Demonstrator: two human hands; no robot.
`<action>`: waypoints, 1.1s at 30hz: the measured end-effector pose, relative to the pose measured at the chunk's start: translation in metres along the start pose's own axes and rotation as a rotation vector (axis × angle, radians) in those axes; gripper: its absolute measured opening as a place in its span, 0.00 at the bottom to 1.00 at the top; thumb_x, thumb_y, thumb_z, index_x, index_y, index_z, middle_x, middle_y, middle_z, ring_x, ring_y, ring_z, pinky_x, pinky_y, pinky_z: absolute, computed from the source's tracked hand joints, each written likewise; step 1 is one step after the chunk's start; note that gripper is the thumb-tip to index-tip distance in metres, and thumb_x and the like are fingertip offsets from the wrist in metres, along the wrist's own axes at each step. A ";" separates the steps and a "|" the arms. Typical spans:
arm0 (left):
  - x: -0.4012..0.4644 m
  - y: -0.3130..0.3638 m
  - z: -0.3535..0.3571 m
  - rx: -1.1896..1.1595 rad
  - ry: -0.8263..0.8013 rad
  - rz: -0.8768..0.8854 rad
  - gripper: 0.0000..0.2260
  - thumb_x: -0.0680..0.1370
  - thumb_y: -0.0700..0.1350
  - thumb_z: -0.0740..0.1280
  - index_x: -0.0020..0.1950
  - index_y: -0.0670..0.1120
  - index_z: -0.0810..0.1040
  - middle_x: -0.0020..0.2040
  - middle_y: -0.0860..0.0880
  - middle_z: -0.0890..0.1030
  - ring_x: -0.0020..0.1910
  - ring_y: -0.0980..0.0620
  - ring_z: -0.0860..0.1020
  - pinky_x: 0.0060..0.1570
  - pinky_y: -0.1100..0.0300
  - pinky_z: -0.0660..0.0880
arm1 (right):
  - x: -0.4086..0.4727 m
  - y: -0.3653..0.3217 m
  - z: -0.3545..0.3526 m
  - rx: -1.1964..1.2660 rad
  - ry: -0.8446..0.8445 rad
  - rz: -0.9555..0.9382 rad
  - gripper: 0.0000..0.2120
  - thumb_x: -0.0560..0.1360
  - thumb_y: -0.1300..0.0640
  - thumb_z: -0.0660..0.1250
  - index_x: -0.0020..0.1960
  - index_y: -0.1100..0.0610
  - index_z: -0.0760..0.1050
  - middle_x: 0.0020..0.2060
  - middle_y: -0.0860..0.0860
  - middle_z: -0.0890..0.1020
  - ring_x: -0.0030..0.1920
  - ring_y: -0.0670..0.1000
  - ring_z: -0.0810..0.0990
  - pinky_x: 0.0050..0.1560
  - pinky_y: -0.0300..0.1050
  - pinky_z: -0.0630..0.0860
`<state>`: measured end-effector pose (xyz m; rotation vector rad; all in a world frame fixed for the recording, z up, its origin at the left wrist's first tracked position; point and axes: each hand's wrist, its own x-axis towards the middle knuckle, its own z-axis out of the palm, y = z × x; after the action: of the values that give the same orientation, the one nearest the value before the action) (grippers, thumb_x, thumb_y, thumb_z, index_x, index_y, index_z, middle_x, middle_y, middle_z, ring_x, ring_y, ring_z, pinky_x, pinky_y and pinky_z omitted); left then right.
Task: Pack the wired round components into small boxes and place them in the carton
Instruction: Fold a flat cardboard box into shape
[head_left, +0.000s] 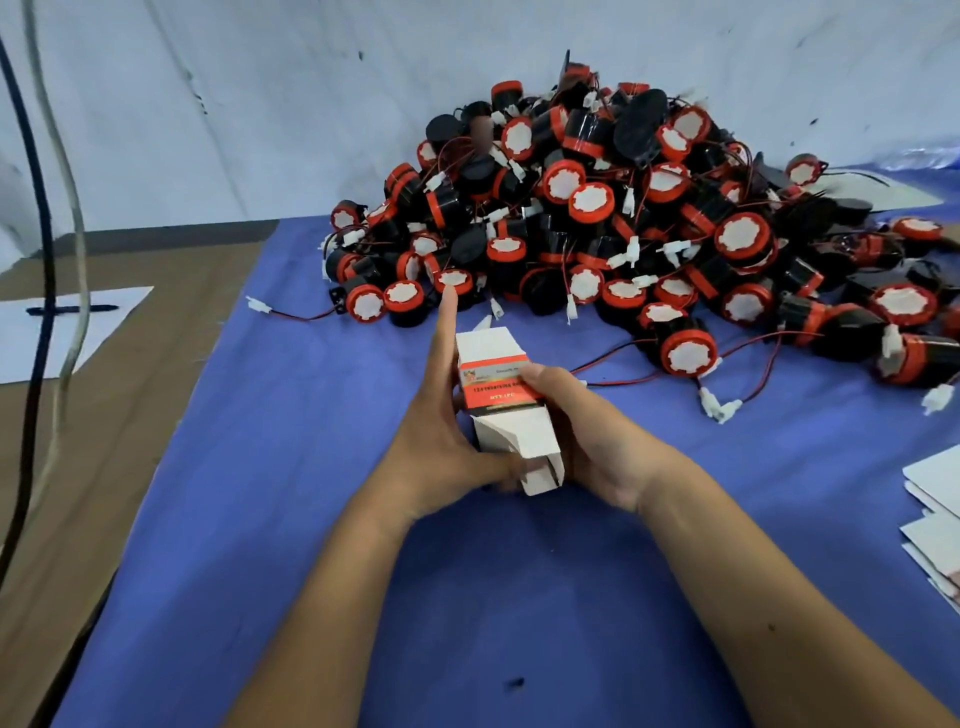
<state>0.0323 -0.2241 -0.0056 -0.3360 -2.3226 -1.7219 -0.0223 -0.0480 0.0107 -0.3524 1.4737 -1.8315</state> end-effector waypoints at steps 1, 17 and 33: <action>0.001 0.000 0.002 0.014 0.044 0.005 0.64 0.66 0.37 0.83 0.82 0.68 0.41 0.63 0.58 0.82 0.60 0.54 0.83 0.49 0.64 0.82 | 0.000 0.002 0.001 0.010 -0.018 -0.002 0.28 0.75 0.35 0.66 0.64 0.53 0.83 0.60 0.58 0.85 0.60 0.60 0.84 0.57 0.61 0.82; 0.006 0.024 0.014 -0.868 0.336 -0.273 0.31 0.76 0.46 0.69 0.78 0.43 0.66 0.62 0.38 0.79 0.58 0.41 0.80 0.56 0.45 0.80 | 0.008 0.013 0.010 -0.185 0.177 -0.383 0.21 0.72 0.41 0.73 0.62 0.46 0.80 0.54 0.49 0.86 0.45 0.52 0.83 0.31 0.46 0.75; 0.011 0.025 0.032 -0.673 0.654 -0.329 0.33 0.71 0.70 0.67 0.68 0.50 0.77 0.64 0.36 0.81 0.63 0.30 0.80 0.60 0.29 0.76 | 0.004 0.030 0.044 -0.350 0.351 -0.596 0.25 0.74 0.60 0.72 0.64 0.44 0.64 0.45 0.48 0.83 0.30 0.54 0.83 0.24 0.47 0.78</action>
<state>0.0286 -0.1863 0.0113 0.4746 -1.3525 -2.2853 0.0142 -0.0842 -0.0044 -0.7339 2.1108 -2.1636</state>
